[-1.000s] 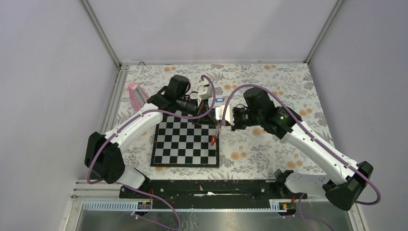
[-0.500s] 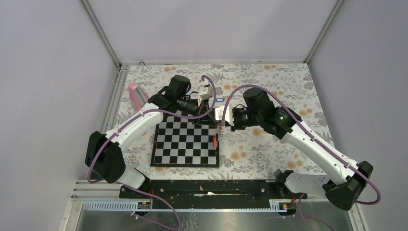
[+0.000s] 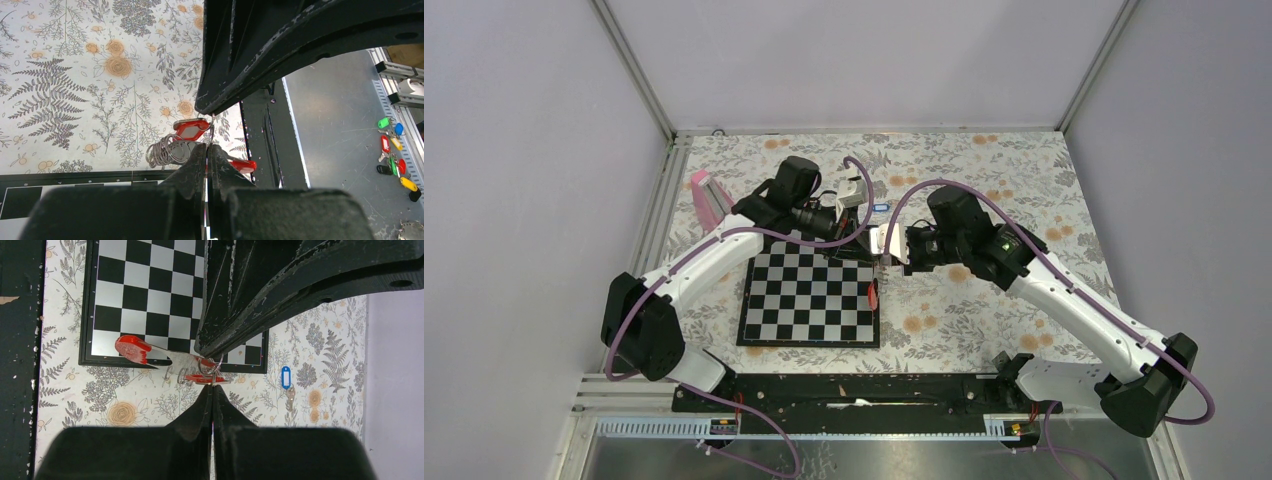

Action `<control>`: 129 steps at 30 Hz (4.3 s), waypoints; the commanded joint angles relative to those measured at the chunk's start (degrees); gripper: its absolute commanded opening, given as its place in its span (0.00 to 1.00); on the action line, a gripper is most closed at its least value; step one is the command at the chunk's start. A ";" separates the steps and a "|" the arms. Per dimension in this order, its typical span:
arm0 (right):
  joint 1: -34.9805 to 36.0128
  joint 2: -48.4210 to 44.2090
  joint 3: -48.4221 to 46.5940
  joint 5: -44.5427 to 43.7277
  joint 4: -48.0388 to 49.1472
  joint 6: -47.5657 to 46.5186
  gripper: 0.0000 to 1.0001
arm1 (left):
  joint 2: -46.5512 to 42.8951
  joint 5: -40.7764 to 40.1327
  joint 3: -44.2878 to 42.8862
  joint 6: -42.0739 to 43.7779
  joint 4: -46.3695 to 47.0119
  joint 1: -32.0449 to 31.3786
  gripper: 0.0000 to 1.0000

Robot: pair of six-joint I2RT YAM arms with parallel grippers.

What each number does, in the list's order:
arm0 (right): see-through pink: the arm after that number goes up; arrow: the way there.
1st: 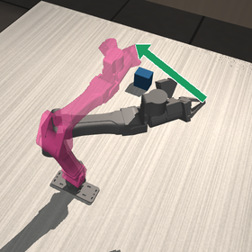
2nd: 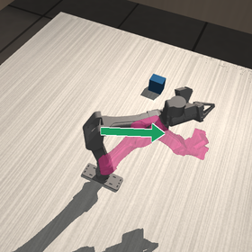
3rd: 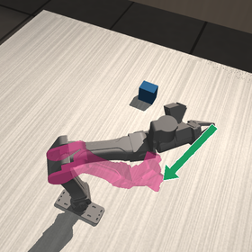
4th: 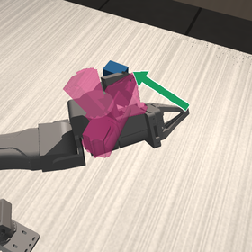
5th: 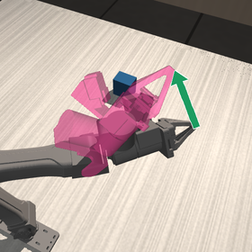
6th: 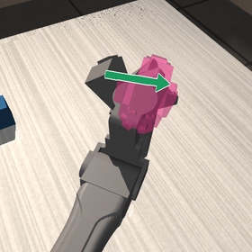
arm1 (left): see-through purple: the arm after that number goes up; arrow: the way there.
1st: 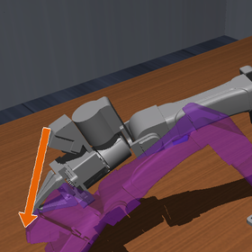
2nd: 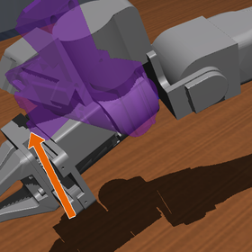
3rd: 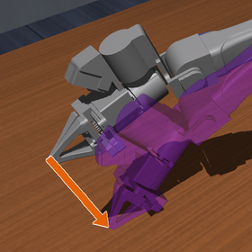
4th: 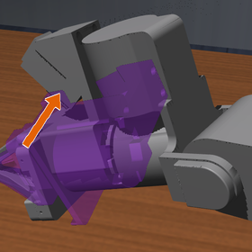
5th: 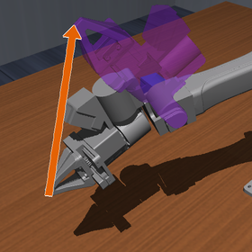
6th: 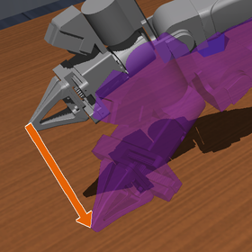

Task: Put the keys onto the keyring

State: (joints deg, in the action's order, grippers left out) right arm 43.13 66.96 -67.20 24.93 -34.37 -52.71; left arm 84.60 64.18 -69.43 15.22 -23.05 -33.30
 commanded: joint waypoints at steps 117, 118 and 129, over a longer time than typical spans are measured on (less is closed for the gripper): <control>-12.24 4.70 -3.39 16.50 5.90 21.51 0.00 | -5.96 -4.18 12.21 -6.82 31.75 0.48 0.22; -12.16 4.87 -3.75 15.95 5.21 21.38 0.00 | -5.86 -4.11 11.88 -5.96 31.17 0.43 0.25; -11.05 7.78 -8.12 13.41 -1.31 20.62 0.00 | -4.05 -2.11 6.69 2.42 24.90 0.05 0.36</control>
State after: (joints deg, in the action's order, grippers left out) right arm 31.35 74.15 -71.46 39.24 -33.41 -31.22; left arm 79.99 60.10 -59.72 13.47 2.22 -32.95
